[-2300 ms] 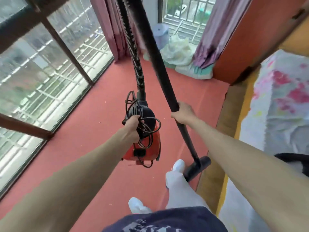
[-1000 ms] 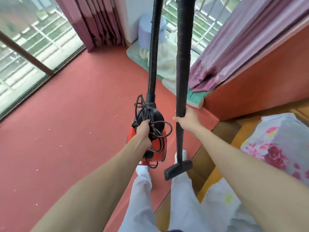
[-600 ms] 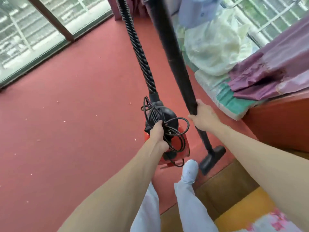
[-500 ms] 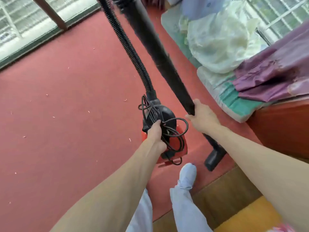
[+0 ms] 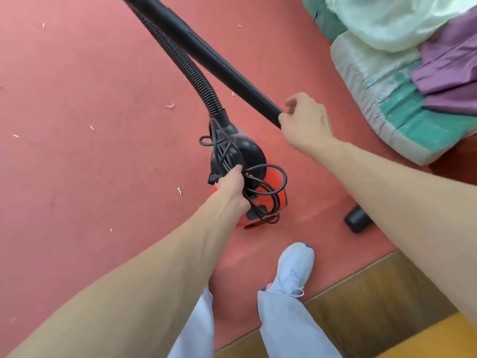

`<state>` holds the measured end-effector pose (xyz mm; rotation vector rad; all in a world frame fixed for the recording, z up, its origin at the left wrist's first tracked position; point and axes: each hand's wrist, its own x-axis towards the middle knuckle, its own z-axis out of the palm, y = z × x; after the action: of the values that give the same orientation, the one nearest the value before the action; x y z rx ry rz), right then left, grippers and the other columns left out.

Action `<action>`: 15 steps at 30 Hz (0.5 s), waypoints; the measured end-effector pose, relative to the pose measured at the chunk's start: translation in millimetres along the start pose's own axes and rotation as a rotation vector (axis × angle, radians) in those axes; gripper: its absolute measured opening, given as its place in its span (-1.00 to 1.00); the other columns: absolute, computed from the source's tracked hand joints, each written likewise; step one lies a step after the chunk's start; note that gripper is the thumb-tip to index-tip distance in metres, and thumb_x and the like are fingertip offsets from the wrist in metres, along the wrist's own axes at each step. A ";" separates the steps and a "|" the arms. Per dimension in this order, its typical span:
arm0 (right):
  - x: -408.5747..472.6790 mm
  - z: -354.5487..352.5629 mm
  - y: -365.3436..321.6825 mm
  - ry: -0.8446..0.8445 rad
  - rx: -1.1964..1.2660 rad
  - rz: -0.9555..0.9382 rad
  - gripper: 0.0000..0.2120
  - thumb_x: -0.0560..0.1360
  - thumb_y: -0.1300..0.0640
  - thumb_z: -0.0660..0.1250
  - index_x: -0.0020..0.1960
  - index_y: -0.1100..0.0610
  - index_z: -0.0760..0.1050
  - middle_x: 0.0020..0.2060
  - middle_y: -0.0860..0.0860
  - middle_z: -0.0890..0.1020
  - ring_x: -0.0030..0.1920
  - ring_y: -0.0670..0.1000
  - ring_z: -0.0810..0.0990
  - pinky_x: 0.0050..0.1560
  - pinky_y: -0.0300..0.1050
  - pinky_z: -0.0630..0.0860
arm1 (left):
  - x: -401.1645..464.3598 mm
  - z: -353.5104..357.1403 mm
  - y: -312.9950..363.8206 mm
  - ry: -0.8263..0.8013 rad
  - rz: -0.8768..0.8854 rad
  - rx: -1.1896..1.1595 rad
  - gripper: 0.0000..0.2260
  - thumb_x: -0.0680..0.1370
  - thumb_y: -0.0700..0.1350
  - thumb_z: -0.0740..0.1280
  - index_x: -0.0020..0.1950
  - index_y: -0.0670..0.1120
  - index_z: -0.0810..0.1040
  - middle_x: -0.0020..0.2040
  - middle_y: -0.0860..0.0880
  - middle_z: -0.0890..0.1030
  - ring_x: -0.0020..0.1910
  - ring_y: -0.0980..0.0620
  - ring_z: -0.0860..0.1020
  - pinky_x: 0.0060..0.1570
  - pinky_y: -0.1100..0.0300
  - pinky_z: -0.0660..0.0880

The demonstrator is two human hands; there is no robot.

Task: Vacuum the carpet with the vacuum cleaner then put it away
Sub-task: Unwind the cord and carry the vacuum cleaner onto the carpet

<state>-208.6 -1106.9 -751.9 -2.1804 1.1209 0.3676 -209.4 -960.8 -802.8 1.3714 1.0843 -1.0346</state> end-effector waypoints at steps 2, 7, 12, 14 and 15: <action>-11.8 6.4 4.5 -0.025 -0.001 0.046 -0.68 0.53 0.13 0.22 0.27 0.07 0.51 0.23 0.09 0.59 0.26 0.17 0.52 0.23 -0.04 0.42 | -6.0 -6.9 0.5 0.002 0.022 -0.009 -0.87 0.60 -0.11 0.24 0.05 -0.10 0.55 -0.32 -0.05 0.58 -0.41 -0.03 0.57 -0.33 0.09 0.56; -77.7 28.9 21.9 -0.126 0.044 0.142 -0.73 0.54 0.12 0.17 0.10 0.08 0.60 0.14 0.11 0.65 0.20 0.18 0.57 0.15 -0.07 0.44 | -35.9 -22.1 2.9 0.072 0.019 -0.042 -0.86 0.57 -0.18 0.22 0.03 -0.12 0.57 -0.45 -0.04 0.55 -0.60 0.04 0.51 -0.58 0.20 0.51; -138.4 27.7 26.7 -0.072 0.141 0.260 -0.72 0.59 0.13 0.12 0.09 0.11 0.60 0.10 0.13 0.66 0.19 0.18 0.54 0.07 -0.06 0.39 | -70.6 -51.4 -24.8 0.041 -0.116 -0.009 -0.77 0.58 -0.12 0.21 0.15 -0.15 0.57 -0.16 -0.14 0.65 -0.29 -0.09 0.62 -0.33 0.00 0.62; -155.4 25.1 25.3 -0.057 0.166 0.293 -0.75 0.58 0.13 0.14 0.08 0.10 0.60 0.10 0.11 0.65 0.18 0.16 0.54 0.01 -0.10 0.34 | -84.1 -61.9 -36.9 0.049 -0.132 -0.012 -0.83 0.57 -0.19 0.21 0.04 -0.21 0.56 -0.30 -0.14 0.65 -0.30 -0.10 0.59 -0.16 -0.04 0.59; -162.0 23.3 23.3 -0.038 0.188 0.308 -0.76 0.58 0.14 0.16 0.08 0.11 0.59 0.10 0.10 0.65 0.19 0.15 0.53 0.02 -0.11 0.34 | -93.5 -65.2 -43.4 0.077 -0.124 -0.004 -0.90 0.56 -0.25 0.22 -0.07 -0.21 0.52 -0.44 -0.12 0.59 -0.39 -0.05 0.52 -0.21 0.03 0.53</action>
<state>-322.6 -1000.9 -696.3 -1.8339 1.4144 0.4170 -270.6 -900.4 -716.3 1.3643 1.2411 -1.0759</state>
